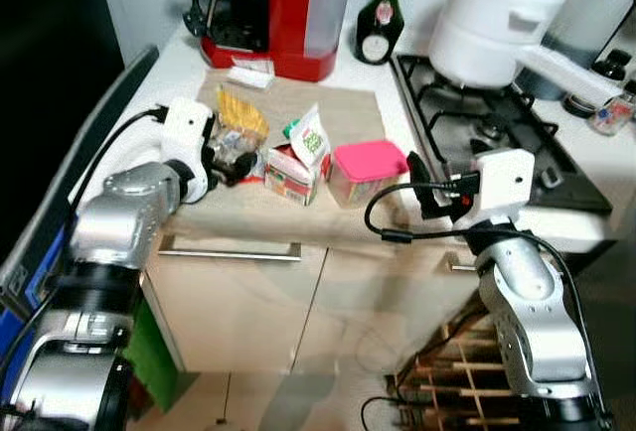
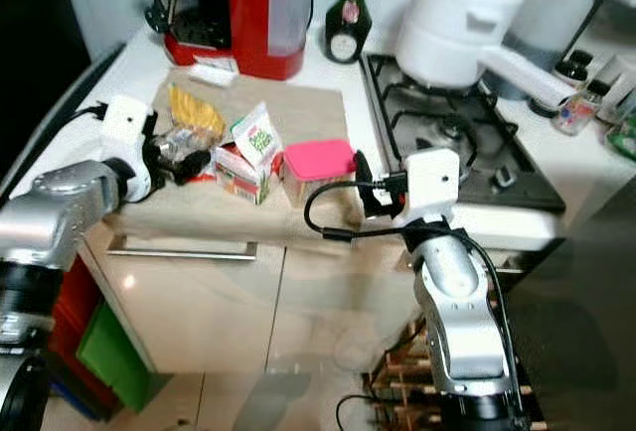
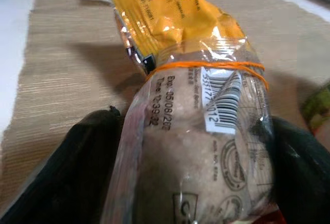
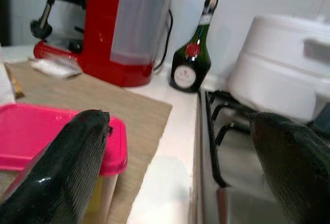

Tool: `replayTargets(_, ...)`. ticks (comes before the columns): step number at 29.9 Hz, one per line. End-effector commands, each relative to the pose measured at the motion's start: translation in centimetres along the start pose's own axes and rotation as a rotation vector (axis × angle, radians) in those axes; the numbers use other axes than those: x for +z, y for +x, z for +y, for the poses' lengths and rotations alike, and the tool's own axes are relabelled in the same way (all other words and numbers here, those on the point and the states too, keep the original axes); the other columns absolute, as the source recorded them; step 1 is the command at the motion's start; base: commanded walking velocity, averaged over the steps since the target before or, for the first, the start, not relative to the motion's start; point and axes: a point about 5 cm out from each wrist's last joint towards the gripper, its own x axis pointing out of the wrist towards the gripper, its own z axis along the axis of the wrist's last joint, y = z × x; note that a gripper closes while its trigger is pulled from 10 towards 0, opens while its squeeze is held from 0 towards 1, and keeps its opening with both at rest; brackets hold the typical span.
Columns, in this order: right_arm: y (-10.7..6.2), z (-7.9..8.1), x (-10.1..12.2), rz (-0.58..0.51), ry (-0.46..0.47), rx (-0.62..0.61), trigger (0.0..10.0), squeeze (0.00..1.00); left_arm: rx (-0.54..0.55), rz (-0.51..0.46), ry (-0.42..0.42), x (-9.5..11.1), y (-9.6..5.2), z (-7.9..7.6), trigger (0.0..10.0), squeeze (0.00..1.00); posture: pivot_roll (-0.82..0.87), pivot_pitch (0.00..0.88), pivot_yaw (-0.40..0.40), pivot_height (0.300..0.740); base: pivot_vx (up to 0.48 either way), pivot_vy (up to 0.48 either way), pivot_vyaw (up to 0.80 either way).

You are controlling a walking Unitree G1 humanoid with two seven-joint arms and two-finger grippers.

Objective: Restocking fridge

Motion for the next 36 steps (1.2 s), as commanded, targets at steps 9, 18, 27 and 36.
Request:
replayTargets(9,-0.3,-1.7,0.3,0.007,-0.044,0.004,10.0,0.00,0.105,0.170,-0.154,-6.3,0.9,0.4,0.0,0.00,-0.02,0.000,-0.194,0.732,0.000,0.000,0.00)
replayTargets(18,0.4,-2.0,0.4,0.010,-0.057,0.030,10.0,0.00,0.116,-0.020,-0.344,-4.9,1.4,0.4,0.0,0.00,0.00,0.000,-0.220,0.732,0.000,0.000,0.00)
replayTargets(27,0.6,-1.3,-0.4,0.021,-0.019,0.021,10.0,0.00,0.098,-0.217,-0.311,-1.4,0.7,0.8,0.0,0.00,0.03,0.000,-0.196,0.732,0.000,0.000,0.00)
replayTargets(36,1.0,-0.9,-0.9,0.007,0.013,-0.023,10.0,0.00,0.051,-0.421,-0.092,4.1,-1.1,0.8,0.0,0.00,0.05,0.000,-0.141,0.732,0.000,0.000,0.00)
